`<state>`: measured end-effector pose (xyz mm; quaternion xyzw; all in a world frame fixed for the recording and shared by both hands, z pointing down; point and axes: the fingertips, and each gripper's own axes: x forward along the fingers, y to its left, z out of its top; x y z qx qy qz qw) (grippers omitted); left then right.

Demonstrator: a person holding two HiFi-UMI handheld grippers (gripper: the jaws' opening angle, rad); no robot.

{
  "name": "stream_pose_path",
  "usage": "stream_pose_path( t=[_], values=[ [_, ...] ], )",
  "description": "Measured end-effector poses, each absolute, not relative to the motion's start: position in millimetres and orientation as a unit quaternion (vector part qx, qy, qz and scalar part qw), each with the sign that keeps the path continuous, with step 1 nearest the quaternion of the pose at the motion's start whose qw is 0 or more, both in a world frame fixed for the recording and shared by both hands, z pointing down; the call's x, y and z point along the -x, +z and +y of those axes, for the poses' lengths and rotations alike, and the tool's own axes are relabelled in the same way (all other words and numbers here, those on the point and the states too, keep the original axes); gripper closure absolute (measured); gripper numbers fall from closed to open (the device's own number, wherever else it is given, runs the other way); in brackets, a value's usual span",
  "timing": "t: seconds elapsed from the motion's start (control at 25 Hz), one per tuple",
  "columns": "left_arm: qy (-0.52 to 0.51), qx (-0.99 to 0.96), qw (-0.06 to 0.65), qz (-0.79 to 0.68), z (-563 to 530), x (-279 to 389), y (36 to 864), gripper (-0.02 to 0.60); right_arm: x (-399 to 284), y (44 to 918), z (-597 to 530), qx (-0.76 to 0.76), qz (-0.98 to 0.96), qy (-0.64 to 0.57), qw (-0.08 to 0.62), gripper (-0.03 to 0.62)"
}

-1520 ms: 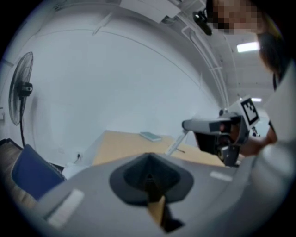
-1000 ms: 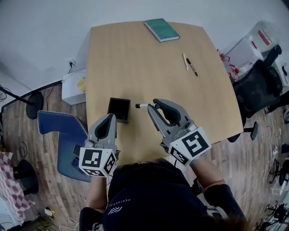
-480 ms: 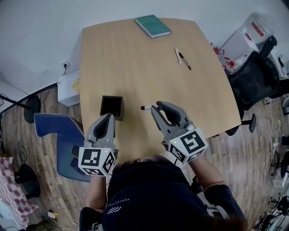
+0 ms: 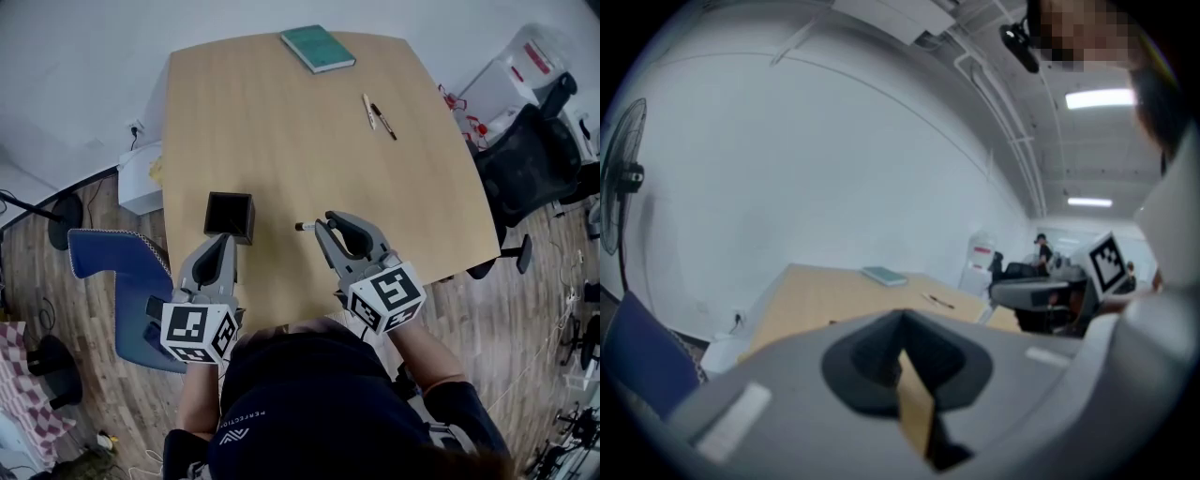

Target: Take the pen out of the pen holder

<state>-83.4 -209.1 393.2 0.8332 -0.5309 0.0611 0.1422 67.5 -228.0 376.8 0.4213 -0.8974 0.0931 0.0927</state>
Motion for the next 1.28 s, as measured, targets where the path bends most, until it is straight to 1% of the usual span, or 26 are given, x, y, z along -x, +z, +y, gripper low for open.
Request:
stream_pose_path(
  t=[0.44,1.28],
  values=[
    [0.069,-0.828,0.149,-0.536,-208.0,91.9,398.9,0.577,-58.8,391.7,-227.6,-0.413,-0.898,0.111,0.106,0.526],
    [0.064,-0.821,0.148,-0.547,-211.7,98.8,396.1,0.577,-52.3,391.1,-226.8,-0.405,-0.901,0.114,0.104,0.526]
  ],
)
